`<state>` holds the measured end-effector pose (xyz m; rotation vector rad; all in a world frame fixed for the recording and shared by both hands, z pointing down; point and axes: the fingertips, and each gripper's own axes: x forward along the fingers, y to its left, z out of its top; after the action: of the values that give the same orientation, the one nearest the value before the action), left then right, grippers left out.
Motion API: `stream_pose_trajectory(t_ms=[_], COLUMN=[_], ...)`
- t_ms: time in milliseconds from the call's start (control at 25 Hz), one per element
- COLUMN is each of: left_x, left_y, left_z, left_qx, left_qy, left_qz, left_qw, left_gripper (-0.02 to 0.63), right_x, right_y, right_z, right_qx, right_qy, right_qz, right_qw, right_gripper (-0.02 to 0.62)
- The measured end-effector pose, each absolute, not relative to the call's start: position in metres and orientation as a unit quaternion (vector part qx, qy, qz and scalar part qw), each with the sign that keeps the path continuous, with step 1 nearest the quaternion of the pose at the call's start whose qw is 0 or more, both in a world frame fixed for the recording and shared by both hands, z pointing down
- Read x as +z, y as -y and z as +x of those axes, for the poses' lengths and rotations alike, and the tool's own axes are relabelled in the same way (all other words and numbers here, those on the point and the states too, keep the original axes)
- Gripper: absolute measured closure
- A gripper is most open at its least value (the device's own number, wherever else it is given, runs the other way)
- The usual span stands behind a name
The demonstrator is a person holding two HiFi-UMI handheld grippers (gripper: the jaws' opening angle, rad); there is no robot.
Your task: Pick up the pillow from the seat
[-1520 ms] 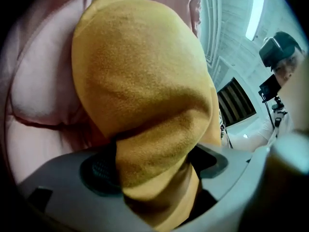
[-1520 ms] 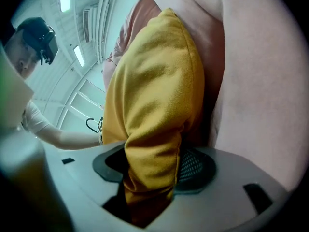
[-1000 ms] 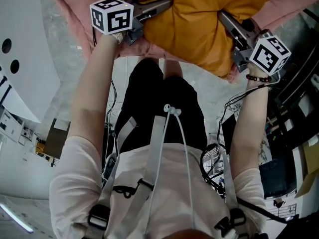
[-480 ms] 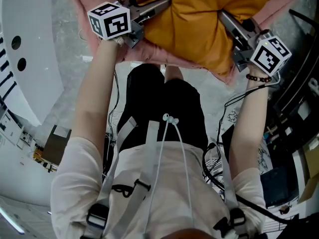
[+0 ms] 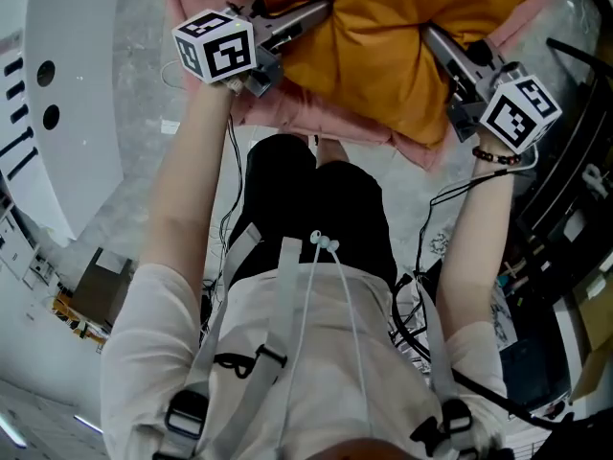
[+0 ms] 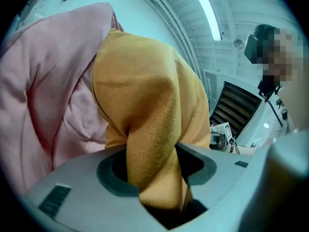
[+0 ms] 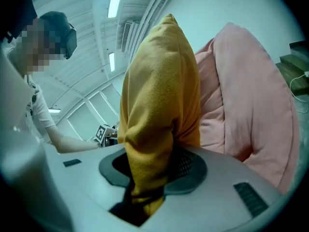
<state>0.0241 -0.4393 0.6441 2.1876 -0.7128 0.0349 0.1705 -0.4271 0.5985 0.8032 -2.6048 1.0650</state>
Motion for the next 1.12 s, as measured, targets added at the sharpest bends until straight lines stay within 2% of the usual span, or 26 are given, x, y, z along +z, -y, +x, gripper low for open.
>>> stream_pose_trajectory(t_ms=[400, 1120], left_x=[0.582, 0.477], left_y=[0.444, 0.457], left_z=[0.001, 0.005], left_qx=[-0.003, -0.035], left_qy=[0.305, 0.301], left_qz=[0.873, 0.897], left_qw=[0.381, 0.322], left_gripper=[0.377, 0.377], right_x=[0.537, 0.435], right_y=[0.434, 0.438], right_z=[0.148, 0.152], right_qx=[0.336, 0.276], right_qy=[0.898, 0.913], right_qz=[0.267, 0.292], right_qw=[0.095, 0.064], right_gripper=[0.445, 0.446])
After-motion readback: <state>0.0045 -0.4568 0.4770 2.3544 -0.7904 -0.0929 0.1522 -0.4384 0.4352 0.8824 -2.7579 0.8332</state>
